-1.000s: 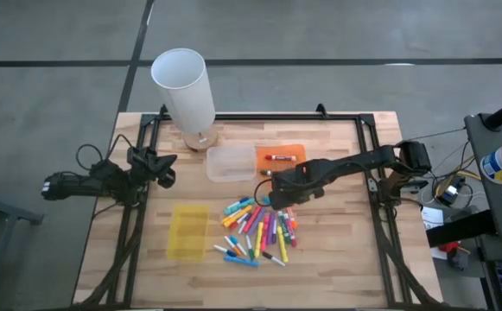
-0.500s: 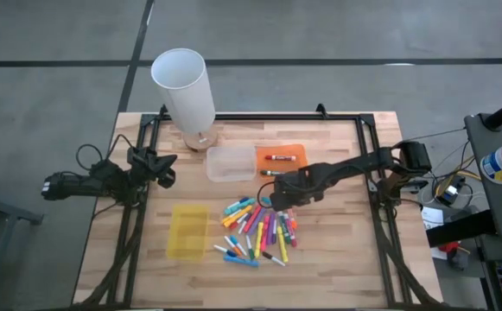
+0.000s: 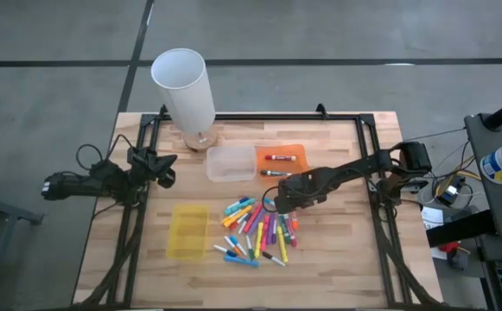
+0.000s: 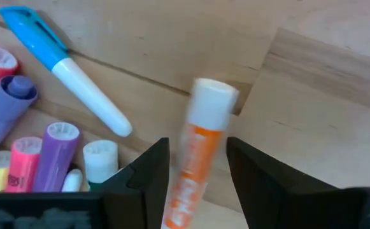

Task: Pick & Place Markers
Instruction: Put the orange marker into the orange bin

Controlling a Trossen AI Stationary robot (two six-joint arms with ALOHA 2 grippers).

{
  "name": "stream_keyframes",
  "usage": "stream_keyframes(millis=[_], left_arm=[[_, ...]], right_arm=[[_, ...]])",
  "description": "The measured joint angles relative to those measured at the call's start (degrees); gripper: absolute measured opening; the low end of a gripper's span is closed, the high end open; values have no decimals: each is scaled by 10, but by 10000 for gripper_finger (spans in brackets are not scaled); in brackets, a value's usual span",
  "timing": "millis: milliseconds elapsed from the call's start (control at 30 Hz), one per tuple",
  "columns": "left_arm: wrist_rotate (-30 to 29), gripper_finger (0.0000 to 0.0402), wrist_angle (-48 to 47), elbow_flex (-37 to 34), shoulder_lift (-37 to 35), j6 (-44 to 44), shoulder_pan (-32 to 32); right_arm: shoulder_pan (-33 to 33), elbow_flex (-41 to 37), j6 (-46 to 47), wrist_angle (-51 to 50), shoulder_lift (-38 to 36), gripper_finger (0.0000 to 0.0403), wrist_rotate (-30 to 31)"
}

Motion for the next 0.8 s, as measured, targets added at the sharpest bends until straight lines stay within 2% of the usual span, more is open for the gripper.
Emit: stream_keyframes(millis=[233, 533, 700, 800], left_arm=[[0, 0, 2, 0, 0, 0, 0], [-3, 0, 1, 0, 0, 0, 0], [-4, 0, -1, 0, 0, 0, -1], [-4, 0, -1, 0, 0, 0, -1]], right_arm=[[15, 0, -12, -9, 12, 131, 0], [16, 5, -27, -15, 13, 57, -6], [16, 16, -39, -29, 15, 55, -12], [18, 38, -68, -75, 17, 57, -27]])
